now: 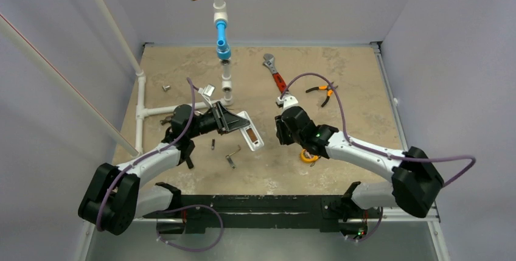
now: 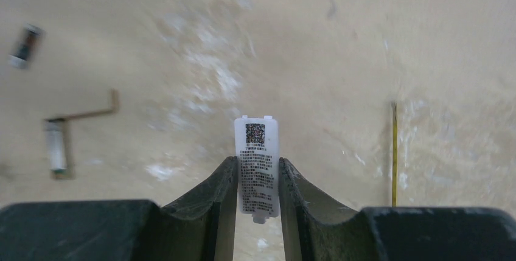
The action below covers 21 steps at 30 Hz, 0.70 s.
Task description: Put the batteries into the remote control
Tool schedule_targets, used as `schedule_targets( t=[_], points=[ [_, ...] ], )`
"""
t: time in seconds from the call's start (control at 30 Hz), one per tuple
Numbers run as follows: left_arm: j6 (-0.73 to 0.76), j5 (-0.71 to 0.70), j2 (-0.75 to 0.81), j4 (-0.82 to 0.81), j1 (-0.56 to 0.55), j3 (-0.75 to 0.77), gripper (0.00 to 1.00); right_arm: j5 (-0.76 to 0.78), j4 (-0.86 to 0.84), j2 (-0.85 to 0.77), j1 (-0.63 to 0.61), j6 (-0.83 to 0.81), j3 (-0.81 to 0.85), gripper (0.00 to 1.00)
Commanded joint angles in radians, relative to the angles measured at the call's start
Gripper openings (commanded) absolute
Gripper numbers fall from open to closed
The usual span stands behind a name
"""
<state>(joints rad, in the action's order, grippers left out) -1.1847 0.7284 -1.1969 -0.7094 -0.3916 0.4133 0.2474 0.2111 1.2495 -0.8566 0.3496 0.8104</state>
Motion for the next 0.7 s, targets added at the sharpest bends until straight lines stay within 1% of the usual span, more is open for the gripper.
schedule_targets(
  t=[0.0, 0.17, 0.27, 0.37, 0.5, 0.6, 0.67],
  points=[
    [0.054, -0.005, 0.07, 0.041, 0.028, 0.033, 0.0, -0.033, -0.068, 0.072, 0.018, 0.085, -0.078, 0.15],
    [0.071, -0.005, 0.09, 0.077, 0.04, 0.042, 0.0, -0.063, -0.097, 0.184, 0.017, 0.087, -0.098, 0.19],
    [0.071, -0.003, 0.09, 0.077, 0.044, 0.046, 0.0, -0.071, -0.116, 0.209, 0.016, 0.096, -0.108, 0.22],
    [0.071, -0.006, 0.089, 0.079, 0.048, 0.047, 0.0, -0.073, -0.115, 0.208, 0.017, 0.093, -0.108, 0.37],
    [0.072, -0.005, 0.082, 0.081, 0.053, 0.056, 0.0, -0.036, -0.093, 0.178, 0.019, 0.075, -0.097, 0.52],
    [0.07, -0.002, 0.079, 0.088, 0.075, 0.073, 0.0, -0.014, -0.084, 0.146, 0.019, 0.05, -0.082, 0.59],
    [0.067, 0.004, 0.084, 0.089, 0.098, 0.083, 0.0, 0.002, -0.082, 0.128, 0.023, 0.037, -0.078, 0.61]
  ],
)
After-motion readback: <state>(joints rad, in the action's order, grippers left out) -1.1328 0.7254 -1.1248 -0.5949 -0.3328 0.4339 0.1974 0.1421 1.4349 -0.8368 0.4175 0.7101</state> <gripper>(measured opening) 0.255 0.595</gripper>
